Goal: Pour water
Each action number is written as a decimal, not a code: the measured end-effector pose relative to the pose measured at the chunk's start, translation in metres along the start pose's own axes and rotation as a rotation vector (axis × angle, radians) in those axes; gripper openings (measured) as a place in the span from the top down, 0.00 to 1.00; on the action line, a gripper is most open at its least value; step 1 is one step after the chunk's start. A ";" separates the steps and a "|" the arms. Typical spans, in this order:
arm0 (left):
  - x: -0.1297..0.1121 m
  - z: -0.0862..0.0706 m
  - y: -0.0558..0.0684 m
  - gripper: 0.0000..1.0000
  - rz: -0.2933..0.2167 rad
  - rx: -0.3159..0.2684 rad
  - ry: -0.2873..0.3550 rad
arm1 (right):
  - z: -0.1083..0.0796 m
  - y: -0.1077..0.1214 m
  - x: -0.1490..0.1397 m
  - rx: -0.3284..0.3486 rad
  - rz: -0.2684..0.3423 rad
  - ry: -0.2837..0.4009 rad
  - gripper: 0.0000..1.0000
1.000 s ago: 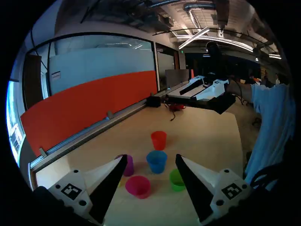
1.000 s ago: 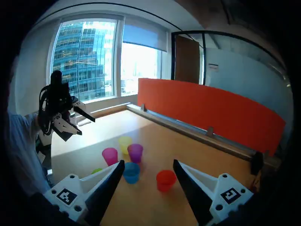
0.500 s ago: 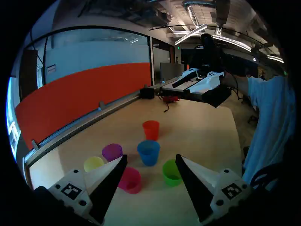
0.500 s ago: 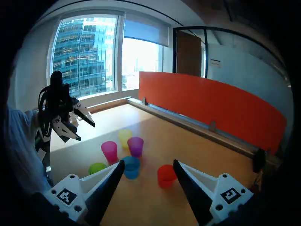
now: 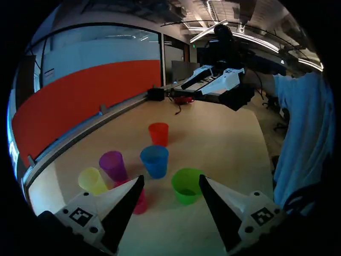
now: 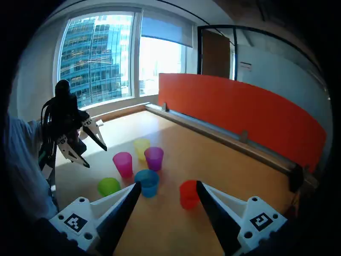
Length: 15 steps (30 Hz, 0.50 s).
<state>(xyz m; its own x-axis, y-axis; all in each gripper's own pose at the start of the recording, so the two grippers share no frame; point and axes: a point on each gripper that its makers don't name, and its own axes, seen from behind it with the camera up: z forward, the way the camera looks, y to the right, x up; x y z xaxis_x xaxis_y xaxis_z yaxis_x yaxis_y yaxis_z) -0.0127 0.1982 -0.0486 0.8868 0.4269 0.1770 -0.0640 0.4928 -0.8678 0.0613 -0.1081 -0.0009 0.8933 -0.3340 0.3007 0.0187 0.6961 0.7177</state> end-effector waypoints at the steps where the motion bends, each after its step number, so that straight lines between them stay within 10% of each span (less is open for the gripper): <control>1: -0.002 0.002 0.002 0.05 0.001 -0.006 -0.005 | 0.001 0.000 -0.001 0.001 0.001 -0.002 0.00; 15: -0.036 0.030 0.031 0.04 0.044 -0.066 -0.081 | 0.014 0.000 -0.013 0.014 -0.004 -0.022 0.00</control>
<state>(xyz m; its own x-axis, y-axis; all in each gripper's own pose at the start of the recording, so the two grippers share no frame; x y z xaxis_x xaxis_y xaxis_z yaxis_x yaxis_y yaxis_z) -0.0607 0.2211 -0.0680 0.8436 0.5084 0.1729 -0.0694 0.4225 -0.9037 0.0433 -0.1128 0.0046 0.8831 -0.3511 0.3112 0.0164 0.6859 0.7275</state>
